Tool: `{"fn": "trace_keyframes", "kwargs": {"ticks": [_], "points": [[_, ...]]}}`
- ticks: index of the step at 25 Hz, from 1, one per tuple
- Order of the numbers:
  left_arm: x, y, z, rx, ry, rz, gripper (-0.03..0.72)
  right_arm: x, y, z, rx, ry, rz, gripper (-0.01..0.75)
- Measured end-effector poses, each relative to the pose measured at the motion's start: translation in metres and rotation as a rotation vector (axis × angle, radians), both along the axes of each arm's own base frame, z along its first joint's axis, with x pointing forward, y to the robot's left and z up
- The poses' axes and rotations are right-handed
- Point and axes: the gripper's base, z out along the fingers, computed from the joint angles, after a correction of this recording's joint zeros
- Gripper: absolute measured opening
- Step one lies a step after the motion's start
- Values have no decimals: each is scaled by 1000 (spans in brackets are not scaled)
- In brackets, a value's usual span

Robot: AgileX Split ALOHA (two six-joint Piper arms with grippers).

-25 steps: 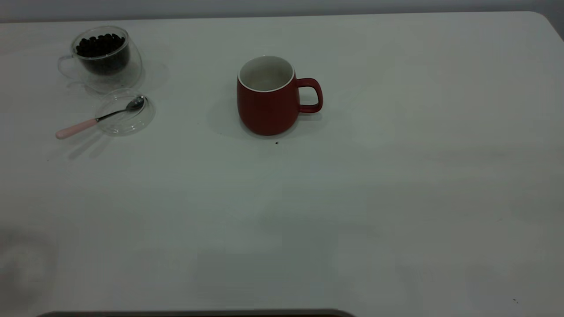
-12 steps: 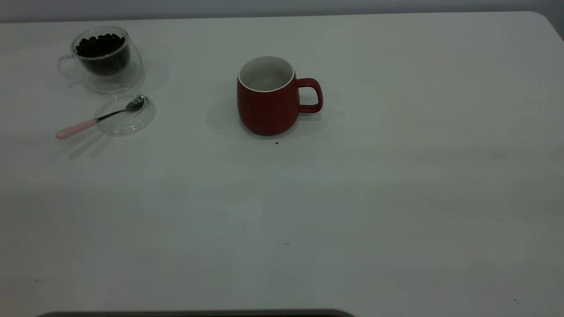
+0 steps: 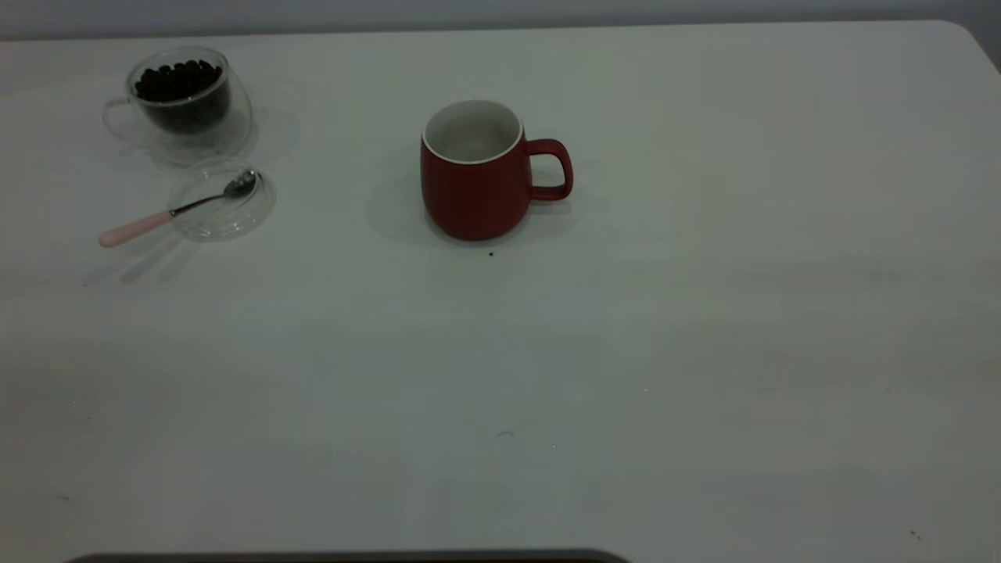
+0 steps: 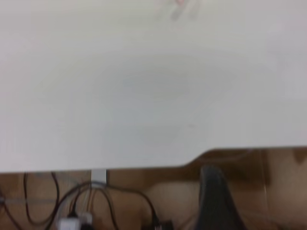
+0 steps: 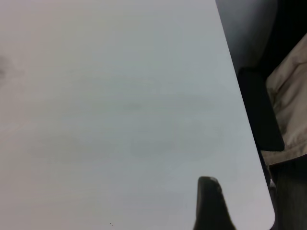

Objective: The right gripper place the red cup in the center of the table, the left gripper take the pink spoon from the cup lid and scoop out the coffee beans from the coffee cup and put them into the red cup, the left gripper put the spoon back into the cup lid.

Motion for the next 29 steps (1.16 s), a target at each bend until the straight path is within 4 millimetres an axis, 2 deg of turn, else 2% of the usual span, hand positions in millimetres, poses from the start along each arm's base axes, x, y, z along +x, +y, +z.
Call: {"fn": "trace_keyframes", "kwargs": {"ticks": [7,29], "points": [[-25,-1,-1,6,-172,80,521,0,0,0,0,0,0,508],[-26,-2,-2,8,-171,111,521,0,0,0,0,0,0,508]]}}
